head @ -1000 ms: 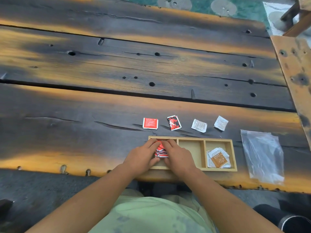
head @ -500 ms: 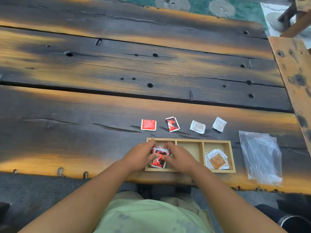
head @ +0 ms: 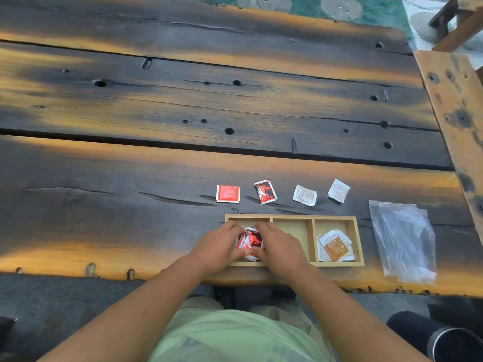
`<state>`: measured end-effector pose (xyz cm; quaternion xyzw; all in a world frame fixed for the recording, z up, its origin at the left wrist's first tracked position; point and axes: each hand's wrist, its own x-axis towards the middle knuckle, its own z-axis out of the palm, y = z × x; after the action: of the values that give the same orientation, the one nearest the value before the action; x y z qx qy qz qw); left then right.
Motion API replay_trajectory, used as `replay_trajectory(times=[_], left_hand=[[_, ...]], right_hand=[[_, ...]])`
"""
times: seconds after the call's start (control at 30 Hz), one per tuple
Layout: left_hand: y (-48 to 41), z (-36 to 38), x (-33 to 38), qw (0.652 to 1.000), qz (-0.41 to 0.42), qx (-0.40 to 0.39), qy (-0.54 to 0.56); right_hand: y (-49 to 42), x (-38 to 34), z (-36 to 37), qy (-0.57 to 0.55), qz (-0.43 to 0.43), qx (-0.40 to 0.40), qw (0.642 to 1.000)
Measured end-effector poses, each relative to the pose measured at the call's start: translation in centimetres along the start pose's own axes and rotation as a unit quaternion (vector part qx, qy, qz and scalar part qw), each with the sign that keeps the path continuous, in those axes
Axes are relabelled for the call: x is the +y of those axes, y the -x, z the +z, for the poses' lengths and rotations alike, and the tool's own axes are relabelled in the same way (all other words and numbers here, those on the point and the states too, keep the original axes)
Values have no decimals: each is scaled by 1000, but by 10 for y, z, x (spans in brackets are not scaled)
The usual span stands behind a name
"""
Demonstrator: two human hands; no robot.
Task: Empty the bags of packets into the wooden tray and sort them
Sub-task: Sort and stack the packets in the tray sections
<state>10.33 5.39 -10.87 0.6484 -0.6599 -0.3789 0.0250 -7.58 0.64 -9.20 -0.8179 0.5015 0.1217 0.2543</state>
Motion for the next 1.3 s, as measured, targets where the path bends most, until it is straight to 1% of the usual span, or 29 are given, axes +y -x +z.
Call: replay_trajectory(times=[0.1, 0.17, 0.27, 0.37, 0.43, 0.57, 0.63, 0.7, 0.83, 0.93, 1.07, 1.2, 1.3], left_hand=[[-1, 3, 2, 1000, -5, -1, -22], [-4, 2, 3, 999, -15, 4, -35], [-5, 3, 2, 999, -10, 2, -42], [-7, 3, -1, 1000, -1, 2, -20], [-8, 1, -2, 1000, 3, 0, -14], [-10, -2, -1, 999, 2, -24, -38], [-10, -3, 1, 998, 1, -36, -50], [-9, -1, 2, 998, -6, -29, -53], [-8, 2, 7, 999, -28, 1, -26], [-10, 0, 7, 999, -36, -5, -13], [-12, -2, 6, 999, -25, -21, -20], [-8, 1, 7, 999, -29, 7, -24], [-9, 0, 8, 999, -30, 5, -24]], right_hand=[[0, -5, 1, 45, 4, 12, 999], [-2, -4, 1, 32, -4, 13, 999], [-4, 3, -1, -4, -18, -11, 1000], [-2, 5, -1, 23, -40, -36, 998], [-1, 5, -1, 39, -44, -30, 998], [-1, 4, -2, 38, -56, -6, 998], [-3, 3, -2, 33, -51, -4, 998], [-4, 3, -1, 26, -38, -2, 999], [-2, 1, 3, -46, 4, 15, 999], [-6, 6, 0, -55, -7, 17, 998], [-6, 10, -3, -42, -21, 1, 999], [-3, 8, -1, -49, -19, 8, 999], [-4, 9, -3, -50, -21, 7, 999]])
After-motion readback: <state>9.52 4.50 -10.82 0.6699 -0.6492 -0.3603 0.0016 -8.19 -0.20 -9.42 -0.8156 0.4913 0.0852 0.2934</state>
